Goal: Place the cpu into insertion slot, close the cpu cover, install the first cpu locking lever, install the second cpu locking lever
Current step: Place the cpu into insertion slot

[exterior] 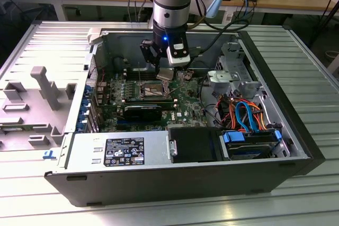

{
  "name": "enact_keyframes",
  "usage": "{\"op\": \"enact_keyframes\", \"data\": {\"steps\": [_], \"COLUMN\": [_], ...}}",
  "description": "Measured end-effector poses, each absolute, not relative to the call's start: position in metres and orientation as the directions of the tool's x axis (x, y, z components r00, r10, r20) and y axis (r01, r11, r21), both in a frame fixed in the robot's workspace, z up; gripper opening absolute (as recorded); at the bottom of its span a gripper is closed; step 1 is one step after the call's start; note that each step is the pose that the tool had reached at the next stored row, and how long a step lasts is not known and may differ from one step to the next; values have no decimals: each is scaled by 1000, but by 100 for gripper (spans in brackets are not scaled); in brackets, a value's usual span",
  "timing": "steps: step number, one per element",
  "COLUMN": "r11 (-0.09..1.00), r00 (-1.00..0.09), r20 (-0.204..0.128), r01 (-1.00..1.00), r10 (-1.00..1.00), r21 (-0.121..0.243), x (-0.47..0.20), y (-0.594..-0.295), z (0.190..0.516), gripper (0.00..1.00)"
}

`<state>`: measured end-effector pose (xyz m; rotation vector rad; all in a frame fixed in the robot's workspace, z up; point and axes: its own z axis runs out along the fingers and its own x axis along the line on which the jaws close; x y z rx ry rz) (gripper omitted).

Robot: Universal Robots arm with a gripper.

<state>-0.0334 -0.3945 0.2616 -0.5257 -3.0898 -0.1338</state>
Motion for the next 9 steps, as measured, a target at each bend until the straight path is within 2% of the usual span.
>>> {"op": "enact_keyframes", "data": {"steps": [9], "r11": [938], "r00": [-941], "r20": [19], "r01": [337], "r10": [336], "r21": [83], "x": [-33], "y": [-395], "z": [261], "gripper": [54]}}
